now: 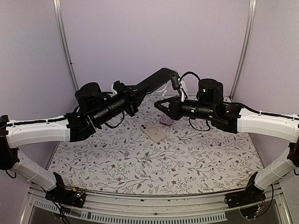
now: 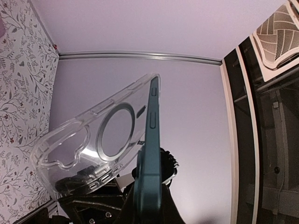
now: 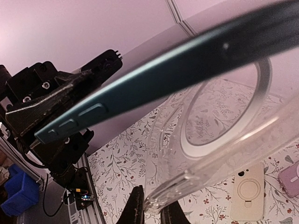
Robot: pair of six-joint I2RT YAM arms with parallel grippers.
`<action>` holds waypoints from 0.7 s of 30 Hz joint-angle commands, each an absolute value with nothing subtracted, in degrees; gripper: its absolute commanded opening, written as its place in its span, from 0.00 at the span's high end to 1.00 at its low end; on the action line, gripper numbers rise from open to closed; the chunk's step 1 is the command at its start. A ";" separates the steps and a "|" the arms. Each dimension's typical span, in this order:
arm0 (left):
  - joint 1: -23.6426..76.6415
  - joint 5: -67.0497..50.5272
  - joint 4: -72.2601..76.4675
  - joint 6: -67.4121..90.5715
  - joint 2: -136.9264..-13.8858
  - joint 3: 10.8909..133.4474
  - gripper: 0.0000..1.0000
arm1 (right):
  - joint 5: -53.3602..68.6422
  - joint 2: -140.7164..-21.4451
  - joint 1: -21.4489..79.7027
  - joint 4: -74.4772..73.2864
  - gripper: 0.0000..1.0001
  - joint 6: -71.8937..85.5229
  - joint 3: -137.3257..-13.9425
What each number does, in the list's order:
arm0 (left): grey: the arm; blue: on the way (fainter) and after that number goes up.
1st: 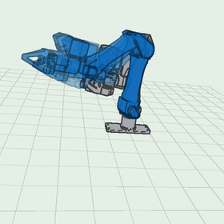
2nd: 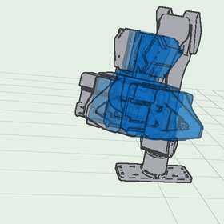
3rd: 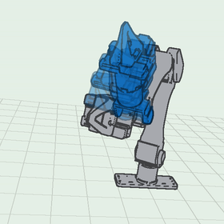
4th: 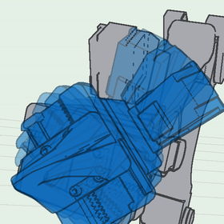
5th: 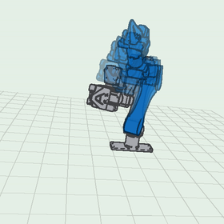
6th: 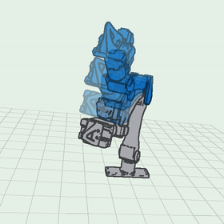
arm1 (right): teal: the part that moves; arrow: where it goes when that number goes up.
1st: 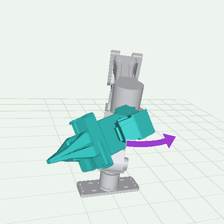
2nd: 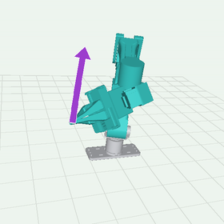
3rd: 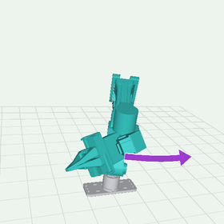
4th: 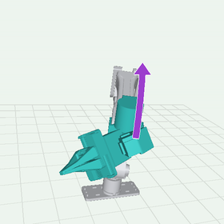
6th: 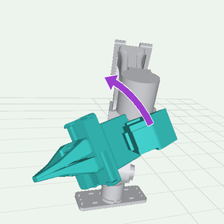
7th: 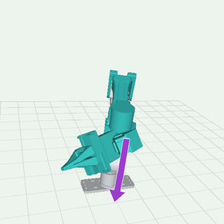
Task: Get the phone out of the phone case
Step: Remove the phone case from the phone.
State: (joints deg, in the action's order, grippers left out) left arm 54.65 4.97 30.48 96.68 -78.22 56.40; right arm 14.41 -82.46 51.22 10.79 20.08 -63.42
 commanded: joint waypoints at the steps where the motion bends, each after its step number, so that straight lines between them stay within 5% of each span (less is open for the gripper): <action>1: 54.93 5.51 24.96 95.67 -78.49 55.52 1.00 | 14.62 -79.20 51.24 16.23 1.00 12.95 -65.07; 21: 54.93 5.71 24.48 95.06 -77.59 55.29 1.00 | 9.29 -76.65 51.32 13.49 1.00 9.61 -63.41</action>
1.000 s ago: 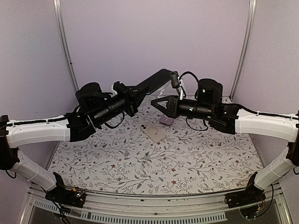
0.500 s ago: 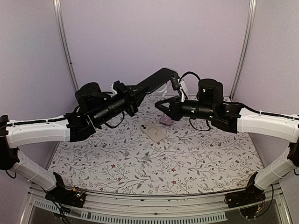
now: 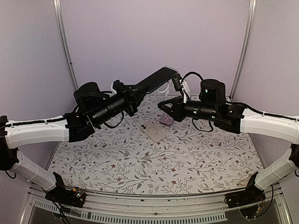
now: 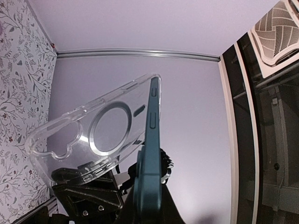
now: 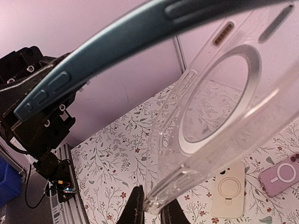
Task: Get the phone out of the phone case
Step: Remove the phone case from the phone.
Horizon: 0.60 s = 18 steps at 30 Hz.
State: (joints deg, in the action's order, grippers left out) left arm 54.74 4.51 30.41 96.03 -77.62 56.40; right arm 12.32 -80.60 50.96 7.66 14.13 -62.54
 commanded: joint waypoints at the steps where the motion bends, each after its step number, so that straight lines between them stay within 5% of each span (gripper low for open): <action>1: 54.93 5.79 24.25 94.96 -77.41 55.21 1.00 | 8.29 -76.56 51.21 13.18 1.00 9.66 -63.45; 18: 54.93 11.33 20.16 94.00 -68.86 47.43 1.00 | 10.70 -73.56 40.04 6.07 1.00 22.06 -65.63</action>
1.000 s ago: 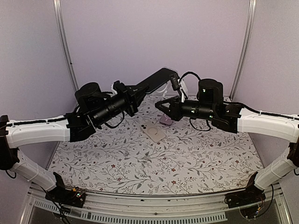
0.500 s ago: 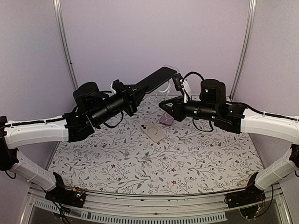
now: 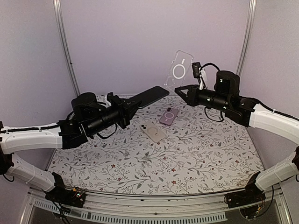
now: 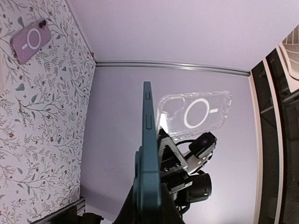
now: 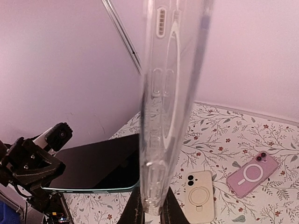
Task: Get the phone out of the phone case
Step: Remove the phone case from the phone, then place the phone case at the center of the board.
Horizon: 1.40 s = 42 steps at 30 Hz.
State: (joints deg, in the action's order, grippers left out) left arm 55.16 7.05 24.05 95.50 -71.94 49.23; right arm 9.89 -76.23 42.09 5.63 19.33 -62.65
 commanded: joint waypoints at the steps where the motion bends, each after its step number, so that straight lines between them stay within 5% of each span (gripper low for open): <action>1: 54.93 11.80 19.52 93.77 -68.10 47.00 1.00 | 10.55 -73.56 39.03 5.00 1.00 22.28 -65.65; 14: 54.93 24.41 3.35 86.02 -54.23 41.55 1.00 | 14.68 -73.39 31.86 -14.25 1.00 24.70 -63.01; 28: 52.16 45.22 -20.01 71.32 -43.65 38.19 1.00 | 33.70 -74.08 27.75 -18.40 1.00 27.36 -47.96; 42: 42.42 39.09 -19.87 60.11 -46.26 35.93 1.00 | 40.08 -78.72 23.24 -15.30 1.00 28.95 -40.09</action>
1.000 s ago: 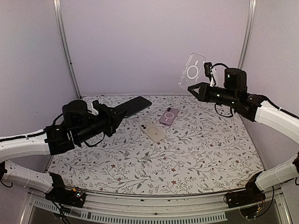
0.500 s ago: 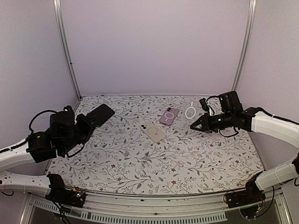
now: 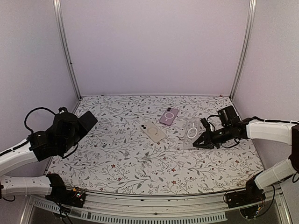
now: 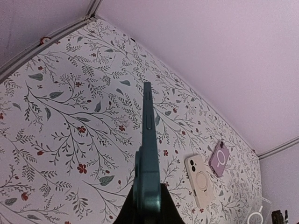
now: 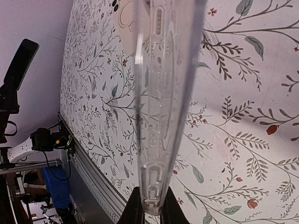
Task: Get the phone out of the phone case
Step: Place the phone case at the center of the board.
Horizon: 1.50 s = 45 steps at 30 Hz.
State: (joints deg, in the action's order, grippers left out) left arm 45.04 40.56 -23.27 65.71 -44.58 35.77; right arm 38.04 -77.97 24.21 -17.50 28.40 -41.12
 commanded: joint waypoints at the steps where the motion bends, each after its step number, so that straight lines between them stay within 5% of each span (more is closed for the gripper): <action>1: 41.77 38.62 -19.75 59.59 -47.09 36.09 1.00 | 40.02 -79.02 23.02 -15.34 1.00 29.00 -39.70; 8: 38.16 35.77 -17.22 57.26 -50.12 35.02 1.00 | 37.71 -78.67 22.43 -13.84 0.97 31.64 -36.42; 14: 34.32 22.10 -4.50 49.85 -51.37 30.59 1.00 | 39.89 -81.10 22.48 -11.72 0.93 32.26 -33.89; 21: 31.44 12.63 2.96 46.30 -54.25 28.83 1.00 | 37.80 -82.03 22.48 -11.67 0.65 33.40 -32.93; 25: 29.65 8.05 4.47 46.25 -57.42 29.34 1.00 | 35.27 -81.16 22.50 -12.31 0.59 34.16 -32.85; 33: 28.89 0.50 3.96 36.85 -62.28 34.79 1.00 | 28.96 -76.11 22.45 -17.28 0.31 34.25 -34.38; 45: 44.53 19.94 1.84 4.26 -63.28 39.75 1.00 | 21.84 -71.14 22.54 -20.37 0.07 31.35 -39.83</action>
State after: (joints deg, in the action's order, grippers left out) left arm 39.64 11.60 -1.15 19.14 -63.75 37.85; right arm 25.12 -73.01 22.74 -19.29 32.99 -37.45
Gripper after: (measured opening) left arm 0.089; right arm 0.907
